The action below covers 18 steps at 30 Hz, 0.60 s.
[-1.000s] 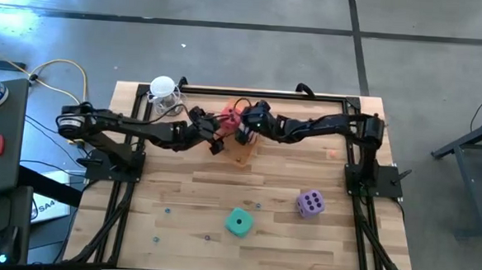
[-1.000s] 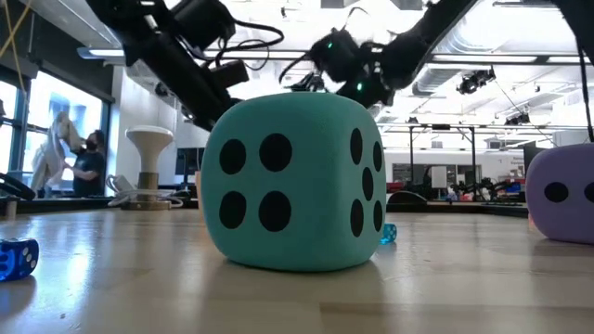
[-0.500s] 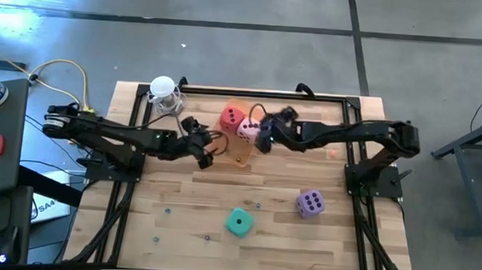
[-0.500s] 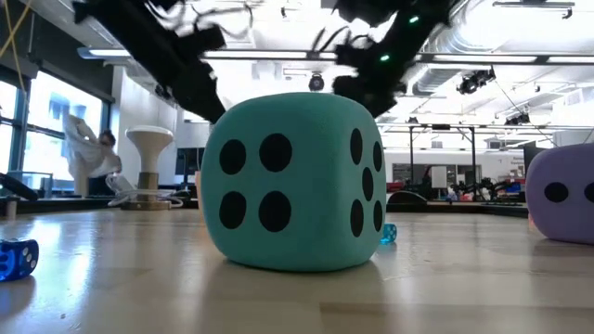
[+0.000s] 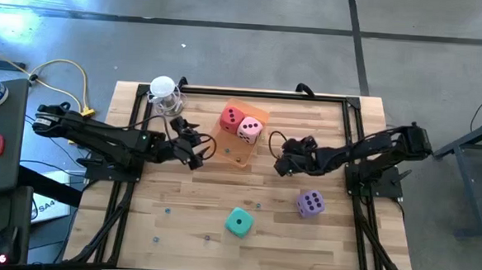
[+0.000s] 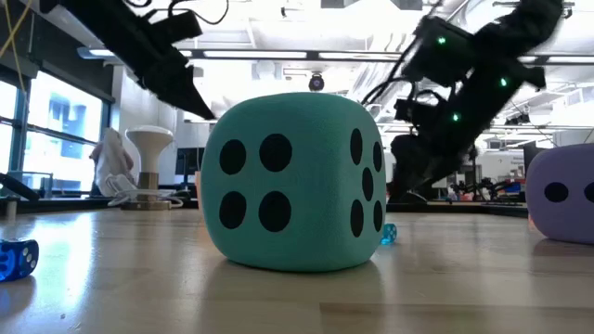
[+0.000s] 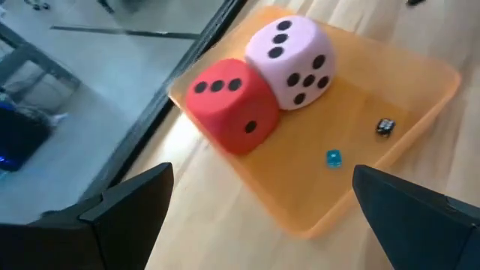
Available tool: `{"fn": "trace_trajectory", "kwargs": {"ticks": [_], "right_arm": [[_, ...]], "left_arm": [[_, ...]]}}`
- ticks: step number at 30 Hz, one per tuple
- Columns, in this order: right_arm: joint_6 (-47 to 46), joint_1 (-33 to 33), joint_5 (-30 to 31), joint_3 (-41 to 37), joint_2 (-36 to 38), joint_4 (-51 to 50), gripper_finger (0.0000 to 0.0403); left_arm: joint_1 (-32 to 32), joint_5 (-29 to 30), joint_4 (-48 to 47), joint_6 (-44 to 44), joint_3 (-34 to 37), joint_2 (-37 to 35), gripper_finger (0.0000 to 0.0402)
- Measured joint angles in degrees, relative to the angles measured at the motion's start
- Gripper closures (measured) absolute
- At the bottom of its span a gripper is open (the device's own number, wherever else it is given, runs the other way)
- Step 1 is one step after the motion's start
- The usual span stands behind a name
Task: Pick & Place Dice
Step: Put the small green die into the orange bin
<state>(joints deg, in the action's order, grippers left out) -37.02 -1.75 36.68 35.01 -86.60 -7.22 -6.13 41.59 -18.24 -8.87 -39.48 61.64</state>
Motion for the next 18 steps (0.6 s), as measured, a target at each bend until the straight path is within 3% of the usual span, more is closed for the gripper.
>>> {"fn": "trace_trajectory", "kwargs": {"ticks": [3, 6, 10, 18], "right_arm": [[7.03, 0.03, -3.86, -6.78, -2.23, 25.21, 0.0003], [13.69, 0.03, -7.04, -10.72, -4.46, 38.65, 0.0003], [16.24, 1.70, -8.75, -11.83, -6.70, 41.74, 0.0003], [12.53, 5.24, -12.19, -11.78, -12.65, 46.99, 0.0003]], "left_arm": [[-0.06, -3.71, 9.65, -0.02, 2.89, 0.00, 0.0002], [-0.19, -9.02, 16.73, 1.09, 5.22, -0.01, 0.0002], [-0.20, -13.04, 20.16, 1.54, 6.56, 0.00, 0.0002], [-0.20, -13.80, 20.03, 0.10, 6.81, 0.07, 0.0002]]}}
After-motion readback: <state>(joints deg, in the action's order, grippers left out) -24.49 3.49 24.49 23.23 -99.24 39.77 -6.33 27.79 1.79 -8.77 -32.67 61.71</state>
